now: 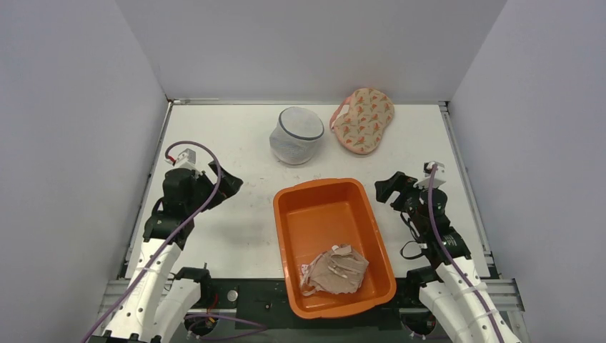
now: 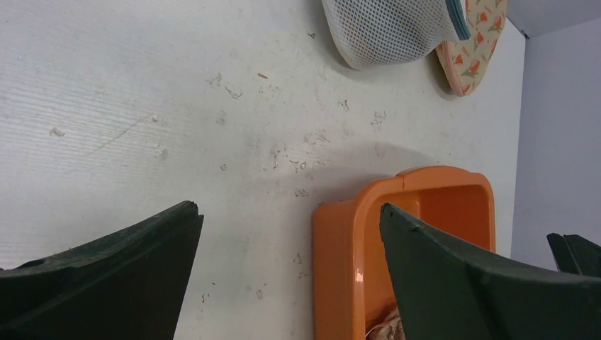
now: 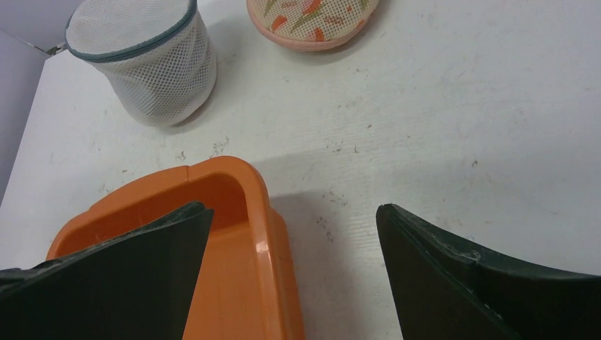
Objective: Unzip the laundry bag and remove the bra
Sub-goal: Pick up the bin from the center of the board.
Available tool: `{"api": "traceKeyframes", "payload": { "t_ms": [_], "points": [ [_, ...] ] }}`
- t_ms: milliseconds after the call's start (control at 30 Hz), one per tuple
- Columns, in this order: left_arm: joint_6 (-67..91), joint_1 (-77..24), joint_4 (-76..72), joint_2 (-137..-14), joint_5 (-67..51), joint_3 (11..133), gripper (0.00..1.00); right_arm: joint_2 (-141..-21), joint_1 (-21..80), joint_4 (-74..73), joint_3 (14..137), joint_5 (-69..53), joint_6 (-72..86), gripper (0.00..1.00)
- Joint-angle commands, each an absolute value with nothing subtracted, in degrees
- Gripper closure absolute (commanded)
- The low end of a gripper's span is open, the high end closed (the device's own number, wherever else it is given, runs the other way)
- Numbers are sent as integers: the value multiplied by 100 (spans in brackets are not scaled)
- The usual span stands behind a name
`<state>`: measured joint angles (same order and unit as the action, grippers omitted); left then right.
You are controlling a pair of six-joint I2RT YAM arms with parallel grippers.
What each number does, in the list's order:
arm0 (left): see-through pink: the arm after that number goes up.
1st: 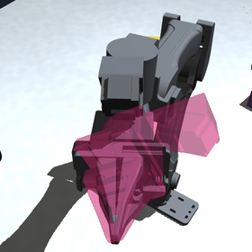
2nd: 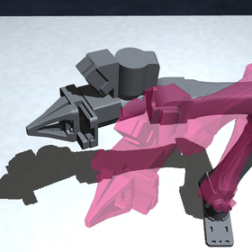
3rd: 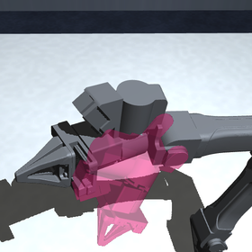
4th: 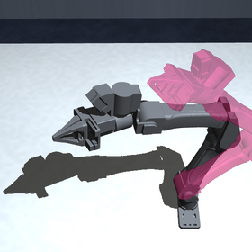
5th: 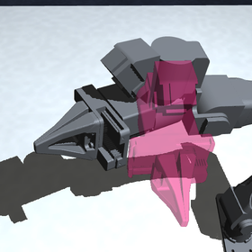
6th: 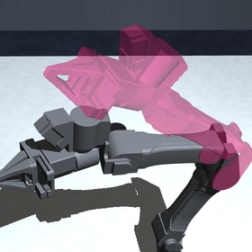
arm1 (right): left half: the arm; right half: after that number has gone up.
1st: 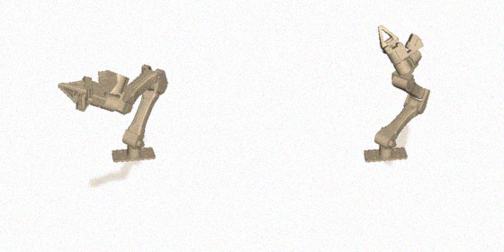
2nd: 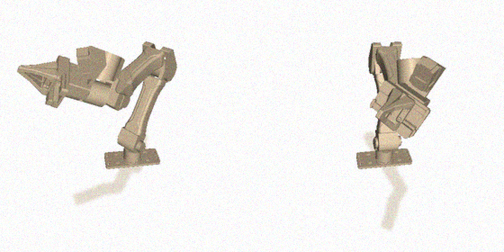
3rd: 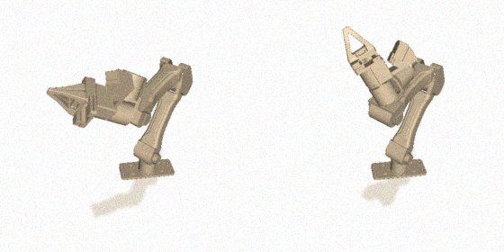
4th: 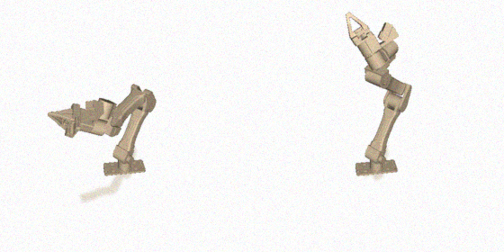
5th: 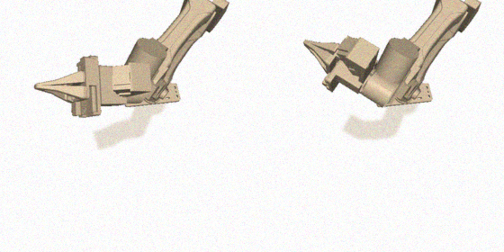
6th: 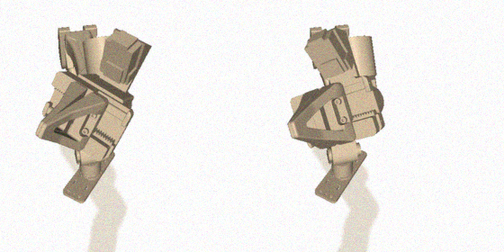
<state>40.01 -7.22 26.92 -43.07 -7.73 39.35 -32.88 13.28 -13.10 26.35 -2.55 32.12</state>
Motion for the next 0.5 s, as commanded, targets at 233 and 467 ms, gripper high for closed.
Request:
{"api": "traceKeyframes", "payload": {
  "t_ms": [233,467],
  "points": [
    [3823,-2575,2883,-4206,86,4329,4,-3530,1372,-1192,2805,-1058,3033,10],
    [4889,-4768,2887,-4746,1506,4095,2,-3924,1426,-1288,2788,-1454,3043,5]
  ]
}}
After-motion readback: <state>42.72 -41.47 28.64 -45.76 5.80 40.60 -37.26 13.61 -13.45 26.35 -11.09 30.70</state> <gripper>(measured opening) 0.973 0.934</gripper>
